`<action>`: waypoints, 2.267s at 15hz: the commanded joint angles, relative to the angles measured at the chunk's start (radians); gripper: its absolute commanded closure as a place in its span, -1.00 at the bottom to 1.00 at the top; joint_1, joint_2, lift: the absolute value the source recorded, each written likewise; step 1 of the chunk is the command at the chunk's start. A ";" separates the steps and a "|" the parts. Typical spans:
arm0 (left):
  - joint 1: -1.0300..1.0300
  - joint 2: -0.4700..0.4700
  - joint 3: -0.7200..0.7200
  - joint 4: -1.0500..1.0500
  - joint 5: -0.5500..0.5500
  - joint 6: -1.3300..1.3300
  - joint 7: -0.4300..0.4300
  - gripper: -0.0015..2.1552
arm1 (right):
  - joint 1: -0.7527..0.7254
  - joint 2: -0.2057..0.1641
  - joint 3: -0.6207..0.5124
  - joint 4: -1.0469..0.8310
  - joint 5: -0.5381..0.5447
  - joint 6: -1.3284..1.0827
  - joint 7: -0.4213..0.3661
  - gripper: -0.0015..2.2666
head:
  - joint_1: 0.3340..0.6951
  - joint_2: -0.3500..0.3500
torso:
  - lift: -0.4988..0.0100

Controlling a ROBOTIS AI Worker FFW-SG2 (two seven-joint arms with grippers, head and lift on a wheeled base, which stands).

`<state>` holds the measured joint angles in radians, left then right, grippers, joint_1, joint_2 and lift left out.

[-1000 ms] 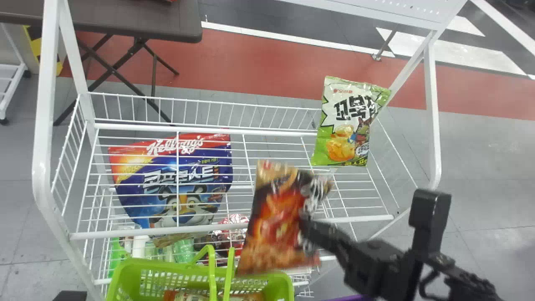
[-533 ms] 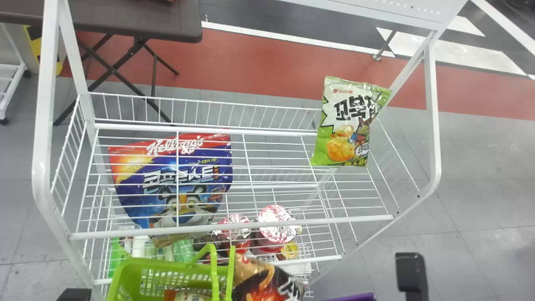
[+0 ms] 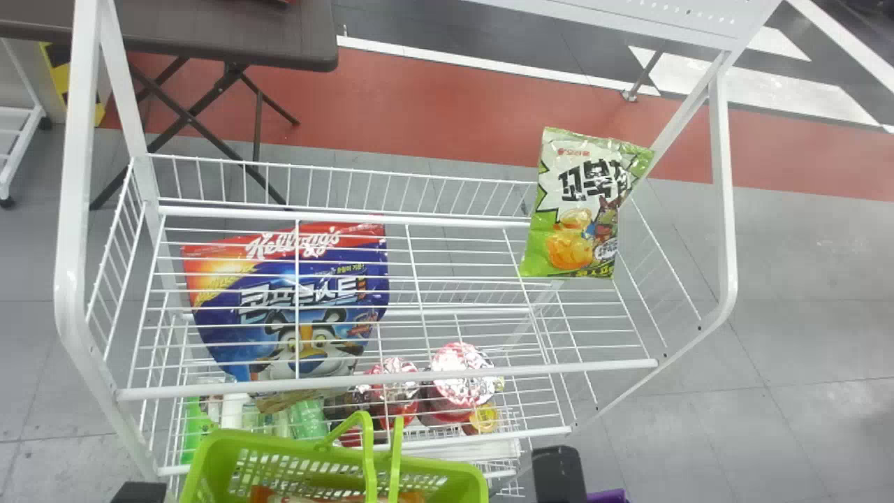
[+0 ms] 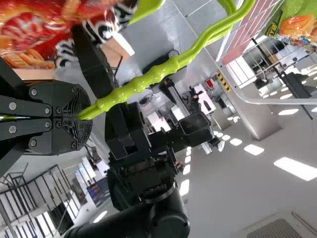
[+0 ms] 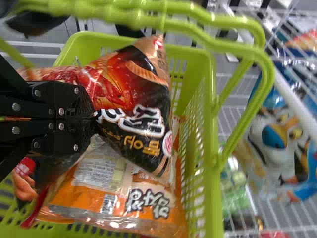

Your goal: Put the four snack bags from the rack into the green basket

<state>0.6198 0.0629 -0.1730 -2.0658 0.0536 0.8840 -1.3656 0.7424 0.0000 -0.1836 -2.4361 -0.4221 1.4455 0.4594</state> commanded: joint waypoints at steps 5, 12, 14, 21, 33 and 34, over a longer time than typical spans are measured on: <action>0.000 0.000 -0.005 0.006 0.000 -0.004 0.000 0.98 | 0.003 0.000 0.039 0.051 -0.009 -0.176 0.016 0.18 | 1.00 -1.00 | 0.94; -0.002 0.002 0.001 0.001 0.000 -0.004 -0.007 0.98 | 0.023 -0.048 -0.004 0.025 0.097 -0.204 0.028 -0.95 | 1.00 -1.00 | 0.94; 0.000 0.002 0.001 0.001 0.002 -0.007 -0.009 0.98 | 0.020 -0.048 -0.047 0.019 0.098 -0.271 0.033 -0.95 | 1.00 -1.00 | 0.94; 0.017 0.005 0.003 -0.017 0.000 -0.023 -0.010 0.98 | -0.140 -0.034 -0.080 0.140 0.200 -0.891 -0.042 -0.93 | 1.00 -1.00 | 0.94; 0.008 0.011 0.040 -0.002 0.011 -0.016 -0.041 0.98 | -0.690 -0.052 -0.188 0.608 0.505 -0.906 -0.309 -0.92 | 1.00 -1.00 | 0.94; 0.006 0.009 0.036 -0.003 0.008 -0.013 -0.038 0.98 | -0.718 -0.071 -0.191 0.655 0.511 -0.909 -0.295 -0.92 | 1.00 -1.00 | 0.94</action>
<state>0.6277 0.0730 -0.1335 -2.0698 0.0650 0.8688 -1.4059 0.0672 -0.0501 -0.3628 -1.8441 0.0791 0.5366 0.1552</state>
